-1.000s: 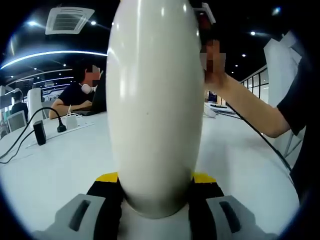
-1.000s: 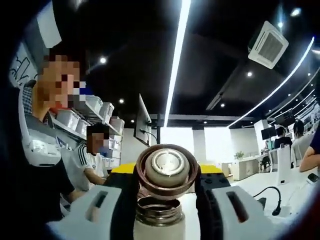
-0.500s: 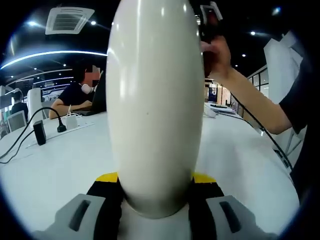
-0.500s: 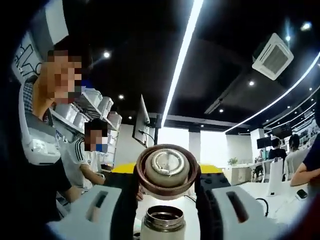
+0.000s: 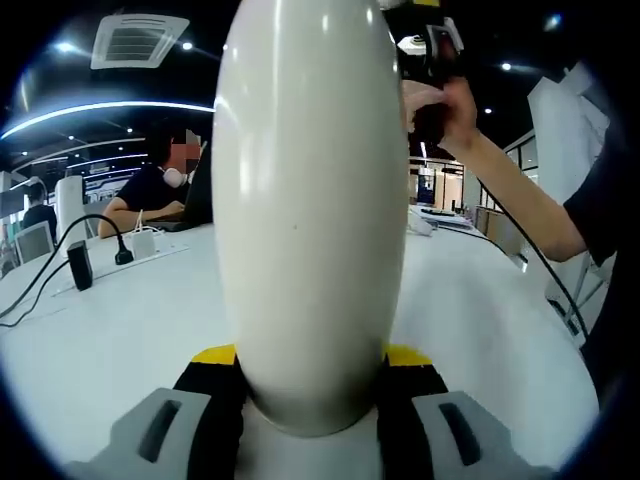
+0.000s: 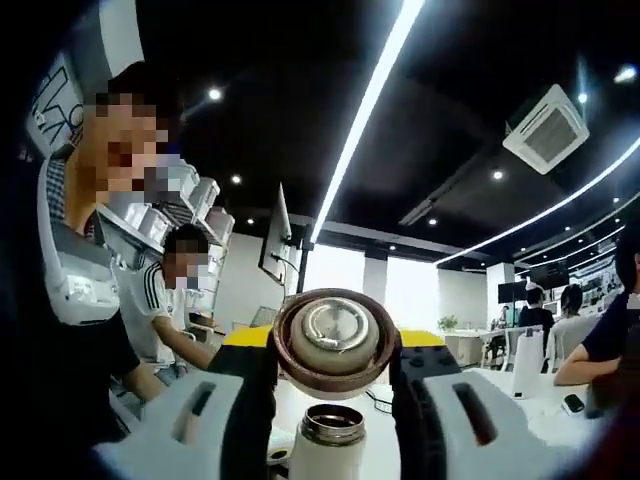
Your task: Grasp the water cup twist off the cup lid place the cup lid on the table
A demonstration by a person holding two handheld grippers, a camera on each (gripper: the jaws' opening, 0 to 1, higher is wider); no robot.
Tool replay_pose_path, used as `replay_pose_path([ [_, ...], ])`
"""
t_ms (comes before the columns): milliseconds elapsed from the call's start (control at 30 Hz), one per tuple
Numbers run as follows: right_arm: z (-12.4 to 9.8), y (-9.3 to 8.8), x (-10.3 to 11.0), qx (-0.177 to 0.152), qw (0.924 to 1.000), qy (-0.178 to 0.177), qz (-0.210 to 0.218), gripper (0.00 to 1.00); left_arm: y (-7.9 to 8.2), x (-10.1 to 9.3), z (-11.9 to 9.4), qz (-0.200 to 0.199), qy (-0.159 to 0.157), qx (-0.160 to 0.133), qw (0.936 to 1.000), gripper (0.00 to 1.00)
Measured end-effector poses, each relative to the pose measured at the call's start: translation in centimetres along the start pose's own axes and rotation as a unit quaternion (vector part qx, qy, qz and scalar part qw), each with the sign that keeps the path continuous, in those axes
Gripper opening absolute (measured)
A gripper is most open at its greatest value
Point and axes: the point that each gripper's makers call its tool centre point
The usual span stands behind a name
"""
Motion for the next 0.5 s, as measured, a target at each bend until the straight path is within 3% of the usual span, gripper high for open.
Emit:
replay_pose_path([
  [500, -3.7, 1.6, 0.3, 0.035, 0.9984, -0.033, -0.029, 0.46, 0.0, 0.1, 0.0, -0.001, 0.004, 0.000, 1.0000, 0.53],
])
Point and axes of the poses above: the point that each gripper's makers call its tool centre point, and the gripper's own axes: z roughly forward along the fingers, x roughly to its left, y roughly out of its top, and after that the axes turned 4 degrees about -y, right-handed
